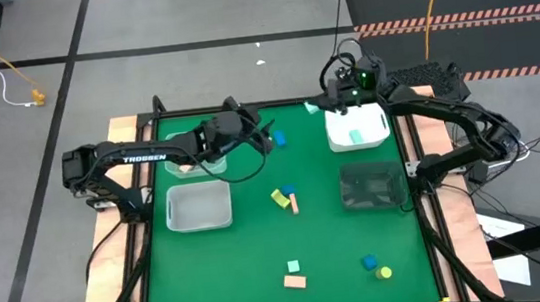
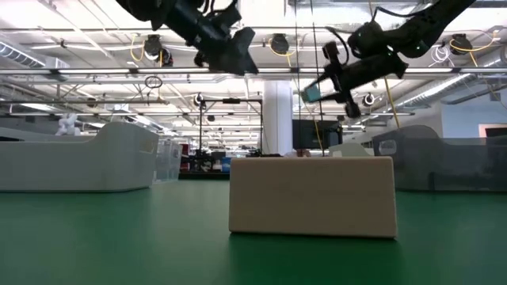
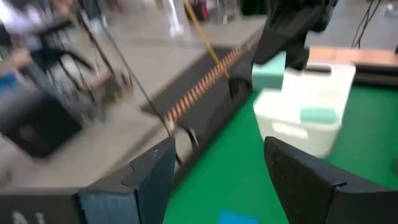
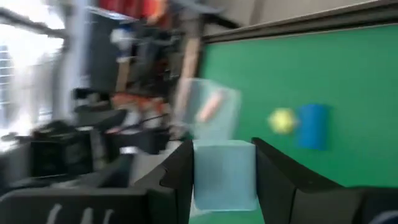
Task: Sort & place blocks by color
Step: Put the left light blue block into the white bin
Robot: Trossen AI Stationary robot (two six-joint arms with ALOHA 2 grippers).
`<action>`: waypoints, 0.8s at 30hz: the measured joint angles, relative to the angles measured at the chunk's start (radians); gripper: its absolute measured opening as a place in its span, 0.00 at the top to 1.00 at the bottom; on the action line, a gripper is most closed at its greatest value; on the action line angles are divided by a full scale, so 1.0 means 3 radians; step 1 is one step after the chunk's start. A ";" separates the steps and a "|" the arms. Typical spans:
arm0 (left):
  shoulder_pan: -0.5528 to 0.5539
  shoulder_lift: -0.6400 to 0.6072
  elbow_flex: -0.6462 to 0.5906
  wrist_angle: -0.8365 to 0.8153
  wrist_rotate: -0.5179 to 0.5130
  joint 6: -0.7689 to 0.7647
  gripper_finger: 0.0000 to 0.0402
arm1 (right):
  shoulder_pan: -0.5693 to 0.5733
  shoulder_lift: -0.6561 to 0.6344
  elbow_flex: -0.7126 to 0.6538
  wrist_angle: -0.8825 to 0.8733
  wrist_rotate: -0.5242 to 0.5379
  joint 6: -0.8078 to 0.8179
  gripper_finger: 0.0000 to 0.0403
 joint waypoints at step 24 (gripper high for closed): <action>0.0311 0.0328 0.0003 -0.0738 0.0381 -0.1630 0.58 | -0.0050 -0.0595 0.0000 -0.2628 0.2062 -0.1291 0.58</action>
